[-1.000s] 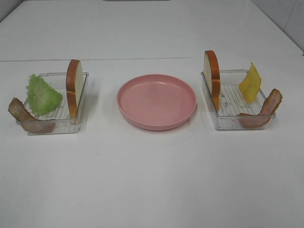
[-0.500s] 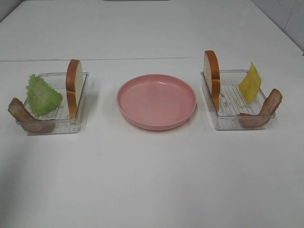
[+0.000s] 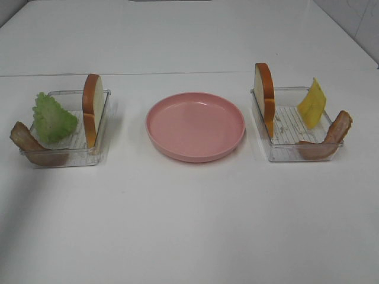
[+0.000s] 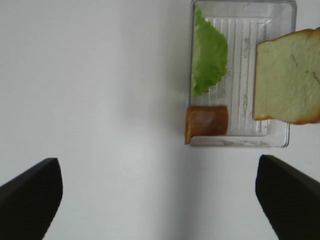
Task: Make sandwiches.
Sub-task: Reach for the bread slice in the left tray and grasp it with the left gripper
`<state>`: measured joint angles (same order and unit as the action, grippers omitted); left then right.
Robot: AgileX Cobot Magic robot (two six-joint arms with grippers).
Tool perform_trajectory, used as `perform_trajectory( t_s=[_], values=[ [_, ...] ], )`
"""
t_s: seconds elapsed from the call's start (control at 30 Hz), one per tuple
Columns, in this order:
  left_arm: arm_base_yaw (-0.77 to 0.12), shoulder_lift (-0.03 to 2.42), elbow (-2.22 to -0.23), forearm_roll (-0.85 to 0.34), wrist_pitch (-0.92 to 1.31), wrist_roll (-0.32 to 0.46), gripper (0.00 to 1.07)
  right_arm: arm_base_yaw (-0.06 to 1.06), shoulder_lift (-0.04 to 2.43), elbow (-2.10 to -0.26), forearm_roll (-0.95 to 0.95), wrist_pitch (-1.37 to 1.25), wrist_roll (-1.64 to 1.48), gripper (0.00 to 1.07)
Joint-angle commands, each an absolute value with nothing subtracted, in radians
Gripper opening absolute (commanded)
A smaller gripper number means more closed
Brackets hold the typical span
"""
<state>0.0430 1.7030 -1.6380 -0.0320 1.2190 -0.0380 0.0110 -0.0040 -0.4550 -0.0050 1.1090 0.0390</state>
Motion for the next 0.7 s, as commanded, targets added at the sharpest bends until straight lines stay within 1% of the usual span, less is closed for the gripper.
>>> perform_trajectory(
  t_s=[0.03,0.07,0.13,0.17,0.23,0.33,0.37,0.43,0.5,0.7],
  values=[
    [-0.049,1.836,-1.75,-0.039,1.318,-0.079,1.01,0.006,-0.036,-0.452,-0.012,1.099,0.035,0.98],
    [-0.049,1.836,-1.75,-0.039,1.318,-0.079,1.01,0.006,-0.036,-0.452,-0.012,1.099,0.035,0.98],
    [-0.109,1.901,-1.813,-0.04,1.318,-0.109,1.01,0.006,-0.036,-0.452,-0.012,1.099,0.035,0.98],
    [-0.109,1.901,-1.813,-0.04,1.318,-0.109,1.01,0.006,-0.036,-0.452,-0.012,1.099,0.035,0.98],
    [-0.19,1.974,-1.875,-0.046,1.318,-0.13,1.01,0.006,-0.036,-0.452,-0.012,1.099,0.035,0.98],
    [-0.209,1.99,-1.882,-0.047,1.318,-0.143,1.01,0.006,-0.036,-0.452,-0.012,1.099,0.035,0.98],
    [-0.239,2.013,-1.899,-0.047,1.318,-0.157,1.01,0.006,-0.036,-0.452,-0.012,1.099,0.035,0.98],
    [-0.253,2.024,-1.902,-0.047,1.318,-0.165,1.01,0.006,-0.036,-0.452,-0.012,1.099,0.035,0.98],
    [-0.292,2.078,-1.935,-0.046,1.318,-0.191,1.01,0.006,-0.036,-0.452,-0.012,1.099,0.035,0.98],
    [-0.309,2.16,-1.988,-0.047,1.317,-0.203,1.01,0.006,-0.036,-0.452,-0.012,1.099,0.035,0.98]
  ],
)
